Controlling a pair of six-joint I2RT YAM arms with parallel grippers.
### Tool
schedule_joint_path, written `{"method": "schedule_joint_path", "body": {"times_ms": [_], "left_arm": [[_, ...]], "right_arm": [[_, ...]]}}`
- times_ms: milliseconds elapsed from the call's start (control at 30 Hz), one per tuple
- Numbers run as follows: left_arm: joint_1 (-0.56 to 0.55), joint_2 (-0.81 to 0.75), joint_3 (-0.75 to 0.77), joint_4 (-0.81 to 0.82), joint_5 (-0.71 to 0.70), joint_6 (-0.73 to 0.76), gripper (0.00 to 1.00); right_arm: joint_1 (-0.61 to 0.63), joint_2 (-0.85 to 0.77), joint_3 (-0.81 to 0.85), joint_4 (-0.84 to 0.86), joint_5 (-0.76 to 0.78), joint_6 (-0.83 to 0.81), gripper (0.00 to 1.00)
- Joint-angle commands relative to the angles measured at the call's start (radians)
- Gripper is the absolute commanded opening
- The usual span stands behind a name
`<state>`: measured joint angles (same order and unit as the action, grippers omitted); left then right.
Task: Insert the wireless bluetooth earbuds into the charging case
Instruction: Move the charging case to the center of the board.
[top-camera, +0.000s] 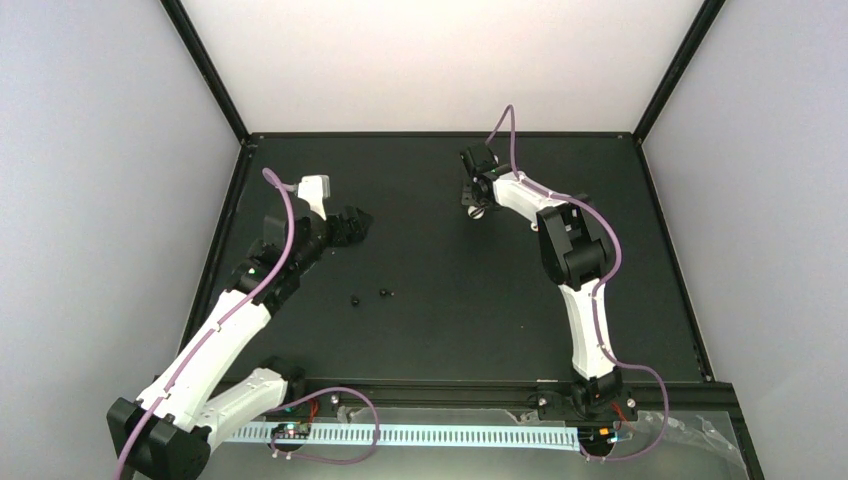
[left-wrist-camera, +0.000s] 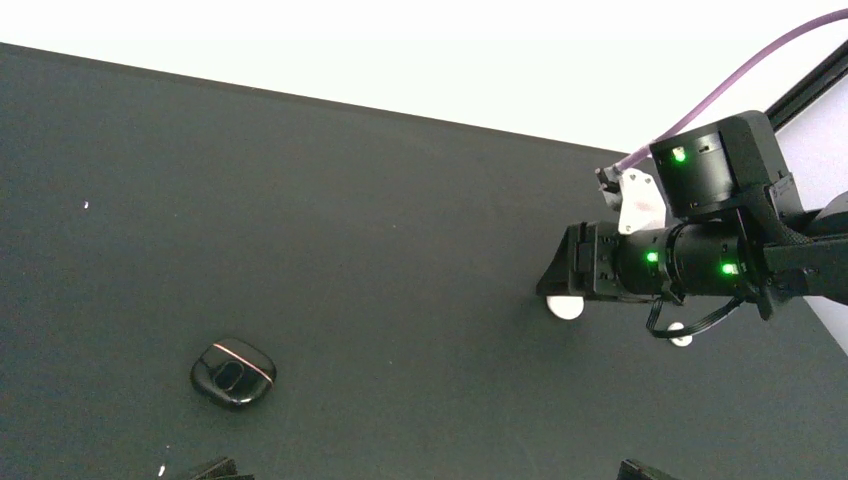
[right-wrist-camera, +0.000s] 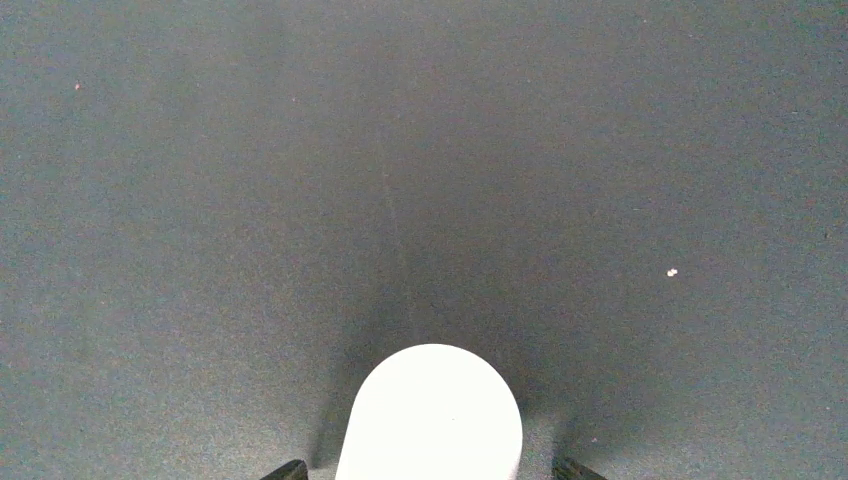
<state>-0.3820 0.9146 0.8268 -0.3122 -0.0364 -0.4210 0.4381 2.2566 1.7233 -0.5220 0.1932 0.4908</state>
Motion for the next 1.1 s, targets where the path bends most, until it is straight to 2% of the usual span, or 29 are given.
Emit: {"method": "schedule_joint_path", "body": {"times_ms": [0,267,433,767,933,1000,1067], "left_arm": [[-0.006,-0.011,-0.001,0.026,0.02,-0.01,0.99],[-0.006,0.001,0.01,0.008,0.029,-0.013,0.99],[-0.006,-0.009,0.01,0.009,0.036,-0.016,0.99],[-0.01,-0.019,0.002,0.021,0.088,-0.026,0.99],[-0.017,-0.018,-0.001,0.032,0.112,-0.026,0.99],[-0.016,-0.014,0.0,0.036,0.125,-0.028,0.99],[-0.017,-0.01,0.001,0.035,0.134,-0.029,0.99]], "right_arm": [[0.008,0.025,0.021,-0.043,0.018,-0.033,0.62],[0.011,0.016,-0.005,-0.06,0.024,-0.058,0.45],[0.037,-0.097,-0.151,-0.008,0.024,-0.059,0.4],[0.191,-0.39,-0.563,0.041,-0.012,-0.032,0.4],[0.308,-0.464,-0.673,-0.025,-0.017,-0.066,0.42],[0.338,-0.476,-0.696,-0.046,-0.018,-0.073,0.45],[0.356,-0.492,-0.718,-0.051,-0.021,-0.064,0.54]]}}
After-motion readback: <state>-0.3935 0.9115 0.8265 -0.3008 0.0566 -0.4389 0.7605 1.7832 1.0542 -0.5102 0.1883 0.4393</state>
